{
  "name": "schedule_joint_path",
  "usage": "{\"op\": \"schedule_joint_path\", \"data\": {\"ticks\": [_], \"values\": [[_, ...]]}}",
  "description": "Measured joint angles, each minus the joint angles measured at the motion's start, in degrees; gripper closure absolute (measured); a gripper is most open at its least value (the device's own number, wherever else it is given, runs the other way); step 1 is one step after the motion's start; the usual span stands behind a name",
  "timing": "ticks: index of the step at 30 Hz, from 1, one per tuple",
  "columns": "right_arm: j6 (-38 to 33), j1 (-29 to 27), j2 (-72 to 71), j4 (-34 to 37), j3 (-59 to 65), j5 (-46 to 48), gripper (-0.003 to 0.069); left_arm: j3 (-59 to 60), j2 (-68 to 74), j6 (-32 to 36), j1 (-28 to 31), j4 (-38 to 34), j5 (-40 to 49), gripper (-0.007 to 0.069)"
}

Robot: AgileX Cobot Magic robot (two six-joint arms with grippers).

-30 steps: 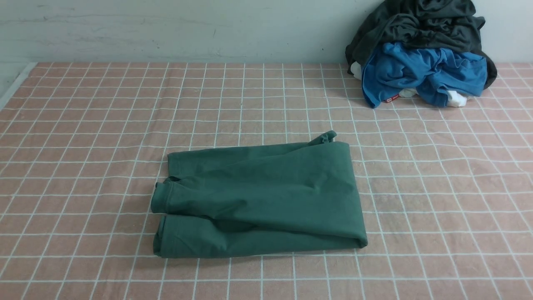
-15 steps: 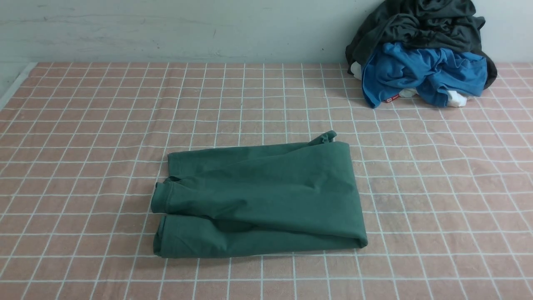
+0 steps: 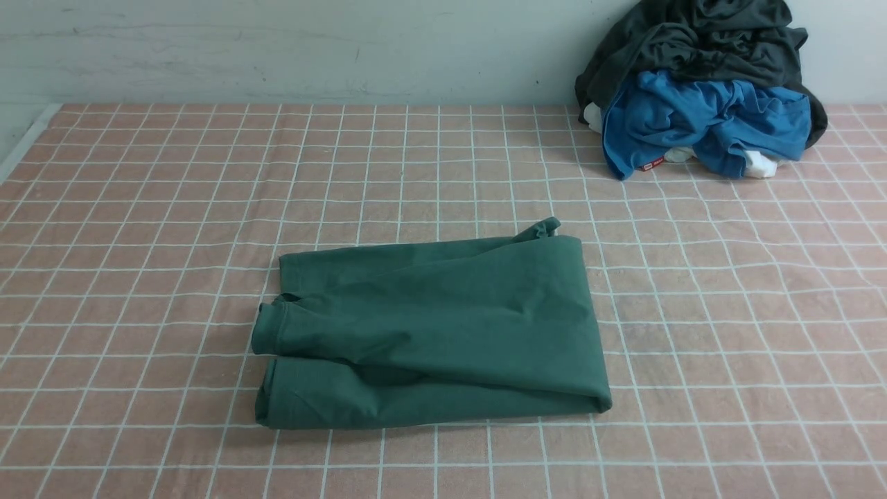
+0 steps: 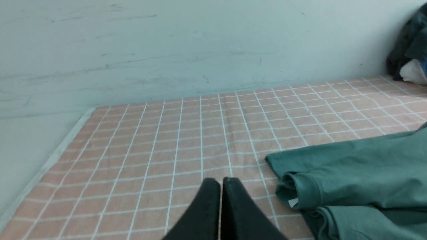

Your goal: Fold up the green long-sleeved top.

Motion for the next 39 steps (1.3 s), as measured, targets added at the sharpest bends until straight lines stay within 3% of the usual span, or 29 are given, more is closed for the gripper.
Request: {"op": "schedule_joint_path", "data": {"ticks": [5, 18, 39], "values": [[0.0, 0.0, 0.0, 0.0, 0.0, 0.0, 0.0673, 7.94, 0.0, 2.87, 4.1, -5.6, -1.0, 0.0627], [0.0, 0.0, 0.0, 0.0, 0.0, 0.05, 0.0673, 8.93, 0.1, 4.02, 1.46, -5.39, 0.85, 0.0627], [0.12, 0.0, 0.0, 0.0, 0.0, 0.05, 0.0673, 8.93, 0.1, 4.02, 3.82, -5.39, 0.8, 0.0627]]}}
